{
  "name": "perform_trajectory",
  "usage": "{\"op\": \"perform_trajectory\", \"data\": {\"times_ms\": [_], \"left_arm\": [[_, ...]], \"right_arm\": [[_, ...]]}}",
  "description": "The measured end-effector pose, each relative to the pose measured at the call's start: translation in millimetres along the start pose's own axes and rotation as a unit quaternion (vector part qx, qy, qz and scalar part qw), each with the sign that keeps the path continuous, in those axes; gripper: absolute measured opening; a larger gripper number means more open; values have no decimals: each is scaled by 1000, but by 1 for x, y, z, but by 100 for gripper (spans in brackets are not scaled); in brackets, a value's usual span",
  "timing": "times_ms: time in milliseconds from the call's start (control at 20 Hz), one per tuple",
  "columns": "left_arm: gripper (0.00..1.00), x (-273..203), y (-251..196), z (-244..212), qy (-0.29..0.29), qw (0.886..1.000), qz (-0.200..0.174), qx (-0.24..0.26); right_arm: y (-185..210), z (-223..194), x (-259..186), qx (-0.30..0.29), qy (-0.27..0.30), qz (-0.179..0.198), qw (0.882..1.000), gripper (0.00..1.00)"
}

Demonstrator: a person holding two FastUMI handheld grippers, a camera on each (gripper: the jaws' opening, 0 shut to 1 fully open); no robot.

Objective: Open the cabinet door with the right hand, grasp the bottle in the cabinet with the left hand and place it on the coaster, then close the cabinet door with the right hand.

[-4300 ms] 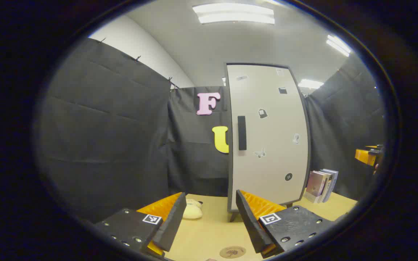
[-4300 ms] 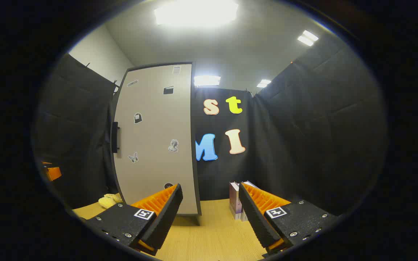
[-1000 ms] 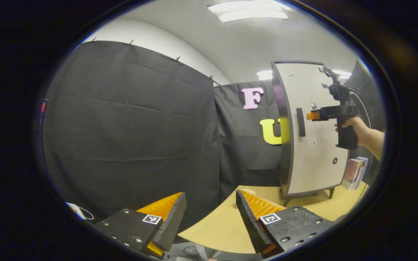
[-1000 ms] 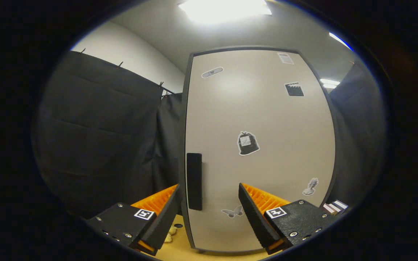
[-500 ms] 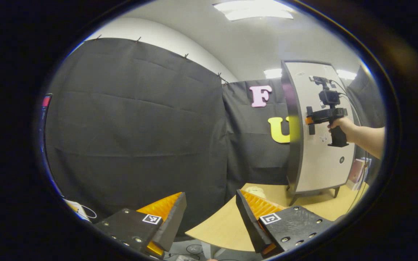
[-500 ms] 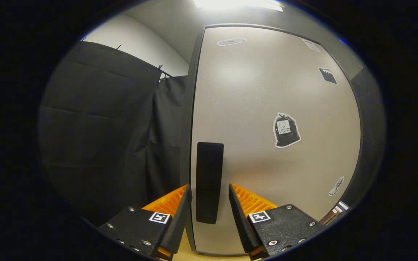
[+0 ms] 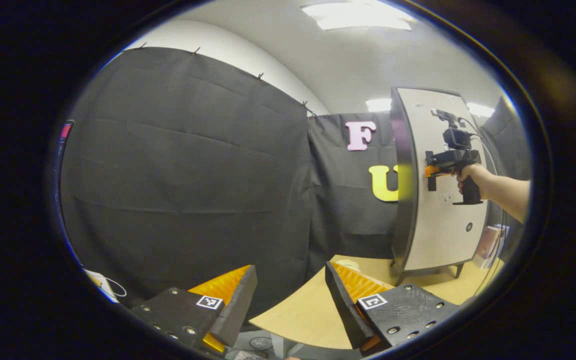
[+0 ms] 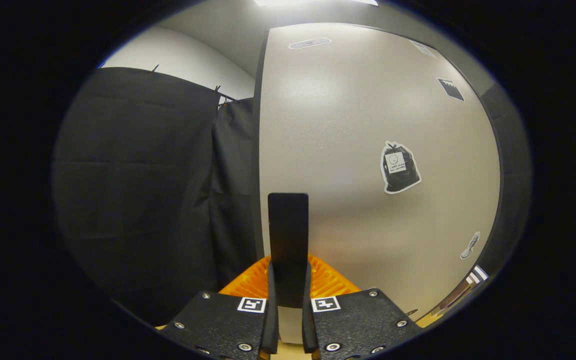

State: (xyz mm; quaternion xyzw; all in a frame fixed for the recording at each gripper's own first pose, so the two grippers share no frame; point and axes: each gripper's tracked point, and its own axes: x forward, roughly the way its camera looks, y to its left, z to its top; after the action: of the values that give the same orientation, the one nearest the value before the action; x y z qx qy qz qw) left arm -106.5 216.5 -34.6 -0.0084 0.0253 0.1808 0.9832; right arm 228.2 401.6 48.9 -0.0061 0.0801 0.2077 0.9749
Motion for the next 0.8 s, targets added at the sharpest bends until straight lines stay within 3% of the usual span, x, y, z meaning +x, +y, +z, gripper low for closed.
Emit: {"op": "perform_trajectory", "data": {"times_ms": [100,350,800], "left_arm": [[86,-2,-1,3,-1,1000,-10,3],[82,-13,-17,15,-5,999,-44,4],[86,5,-98,36,-20,996,-88,14]], "right_arm": [[0,0,-4,0,0,15,1000,18],[0,1,-18,-5,-2,61,998,19],[-14,-1,-24,2,2,103,995,19]]}}
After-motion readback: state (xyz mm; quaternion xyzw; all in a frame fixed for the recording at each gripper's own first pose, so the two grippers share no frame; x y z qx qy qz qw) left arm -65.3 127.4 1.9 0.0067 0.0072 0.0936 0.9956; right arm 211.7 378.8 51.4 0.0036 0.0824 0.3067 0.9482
